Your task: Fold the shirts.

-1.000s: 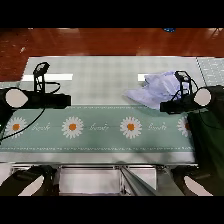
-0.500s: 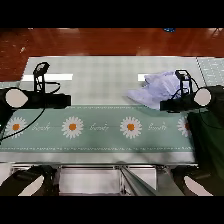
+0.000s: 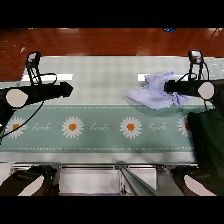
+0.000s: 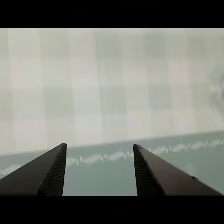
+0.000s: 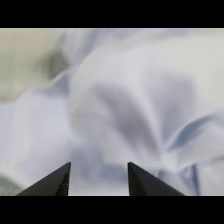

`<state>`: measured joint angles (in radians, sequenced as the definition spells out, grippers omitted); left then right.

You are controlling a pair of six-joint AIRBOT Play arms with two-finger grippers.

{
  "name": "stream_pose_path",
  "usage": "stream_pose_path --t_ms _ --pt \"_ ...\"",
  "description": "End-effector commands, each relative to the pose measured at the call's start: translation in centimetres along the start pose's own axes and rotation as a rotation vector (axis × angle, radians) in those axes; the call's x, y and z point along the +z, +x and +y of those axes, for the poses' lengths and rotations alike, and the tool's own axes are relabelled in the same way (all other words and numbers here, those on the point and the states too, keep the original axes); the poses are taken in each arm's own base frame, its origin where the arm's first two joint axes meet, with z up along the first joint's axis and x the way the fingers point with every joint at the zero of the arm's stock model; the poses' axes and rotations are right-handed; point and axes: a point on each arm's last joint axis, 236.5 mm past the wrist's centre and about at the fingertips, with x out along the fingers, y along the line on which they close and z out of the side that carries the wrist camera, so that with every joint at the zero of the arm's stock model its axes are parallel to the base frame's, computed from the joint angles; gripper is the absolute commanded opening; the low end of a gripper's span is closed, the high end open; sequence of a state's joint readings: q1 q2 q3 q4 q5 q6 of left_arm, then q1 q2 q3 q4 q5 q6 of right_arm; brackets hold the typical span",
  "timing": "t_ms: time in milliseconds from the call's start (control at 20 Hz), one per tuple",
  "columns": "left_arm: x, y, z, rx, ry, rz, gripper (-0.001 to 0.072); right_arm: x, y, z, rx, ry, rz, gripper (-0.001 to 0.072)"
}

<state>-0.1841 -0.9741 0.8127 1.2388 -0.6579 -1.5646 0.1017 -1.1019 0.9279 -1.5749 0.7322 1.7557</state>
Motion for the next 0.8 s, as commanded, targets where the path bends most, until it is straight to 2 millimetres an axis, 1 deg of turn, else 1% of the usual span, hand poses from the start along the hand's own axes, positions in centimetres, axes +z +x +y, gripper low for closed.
stream_pose_path --t_ms 0,100,200,350,450,500,550,600,650,700,750 --pt "1.9 0.4 0.3 0.007 -0.002 -0.080 0.0507 2.4 2.8 -2.9 -0.058 0.076 0.002 0.0411" --pt "1.5 0.9 0.5 0.011 -0.005 -0.062 0.0507 0.5 6.3 -3.8 -0.085 0.048 0.116 0.0411" --pt "1.0 1.4 0.7 0.015 -0.008 -0.042 0.0507 -0.9 9.3 -4.4 -0.105 0.033 0.180 0.0411" --pt "0.2 2.0 0.9 0.019 -0.011 -0.007 0.0507 -2.7 12.8 -4.8 -0.115 0.037 0.258 0.0411" --pt "-0.3 2.2 0.9 0.019 -0.015 0.011 0.0507 -3.6 14.3 -4.5 -0.103 0.061 0.293 0.0400" --pt "-0.4 2.2 0.9 0.019 -0.015 0.015 0.0507 -3.9 14.5 -4.3 -0.098 0.070 0.303 0.0374" --pt "-0.5 2.2 0.9 0.019 -0.015 0.021 0.0507 -4.1 14.5 -4.3 -0.096 0.063 0.312 0.0234" --pt "-0.6 2.2 1.0 0.020 -0.016 0.025 0.0507 -4.3 14.3 -4.3 -0.091 0.015 0.331 0.0071" --pt "-0.7 1.9 1.0 0.020 -0.016 0.038 0.0507 -4.4 13.9 -4.3 -0.085 -0.028 0.355 0.0023" --pt "-0.7 1.5 1.2 0.024 -0.018 0.054 0.0507 -4.1 13.3 -4.3 -0.082 -0.058 0.379 0.0023" --pt "-0.4 0.8 1.4 0.027 -0.018 0.079 0.0507 -3.3 12.5 -4.1 -0.078 -0.085 0.397 0.0023"
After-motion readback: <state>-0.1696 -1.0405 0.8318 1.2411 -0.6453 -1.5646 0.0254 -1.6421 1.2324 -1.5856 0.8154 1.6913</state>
